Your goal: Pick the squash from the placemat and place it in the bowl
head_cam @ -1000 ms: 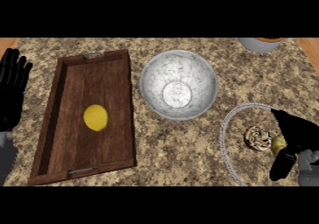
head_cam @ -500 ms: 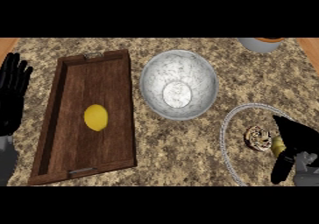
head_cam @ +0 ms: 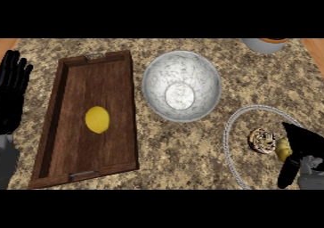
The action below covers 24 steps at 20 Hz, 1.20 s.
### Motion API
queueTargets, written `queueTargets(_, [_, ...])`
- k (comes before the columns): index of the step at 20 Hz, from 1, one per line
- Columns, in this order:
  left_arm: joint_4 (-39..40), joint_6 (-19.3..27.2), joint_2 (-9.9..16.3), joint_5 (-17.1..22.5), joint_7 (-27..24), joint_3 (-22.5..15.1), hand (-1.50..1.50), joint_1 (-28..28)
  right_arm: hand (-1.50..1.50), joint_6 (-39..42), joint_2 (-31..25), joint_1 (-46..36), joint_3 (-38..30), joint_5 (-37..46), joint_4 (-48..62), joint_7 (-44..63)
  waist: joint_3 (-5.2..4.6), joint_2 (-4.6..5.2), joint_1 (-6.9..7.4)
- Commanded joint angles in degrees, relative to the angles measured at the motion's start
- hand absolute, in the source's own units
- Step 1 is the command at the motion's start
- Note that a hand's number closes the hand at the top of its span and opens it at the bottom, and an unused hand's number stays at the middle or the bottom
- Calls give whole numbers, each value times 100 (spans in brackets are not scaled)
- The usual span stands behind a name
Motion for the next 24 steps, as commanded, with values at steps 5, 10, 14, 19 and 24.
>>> queueTargets(5, [95, 77, -307, -304, -6, 32, 0, -113, -150, 31, -177, 181, -431, 254, 428, -307, 1, 1, -3])
queueTargets(10, [116, -244, -274, -241, -192, 162, 0, 61, 150, -829, -241, 73, -145, 796, 572, -1089, 1, 7, 5])
queueTargets(14, [30, -322, -184, -276, 100, 372, 0, -7, 150, -680, -124, 236, -67, 1039, 291, -1044, 0, -2, 0])
queueTargets(19, [-350, -201, -259, -254, 135, 402, 0, 249, 150, -1660, 23, 1882, -389, 951, -874, -1186, -1, -44, -170])
queueTargets(24, [-267, -61, -287, -338, 21, 507, 0, 430, 150, -2395, 189, 3790, -842, 647, -2453, -1589, -9, -104, -501])
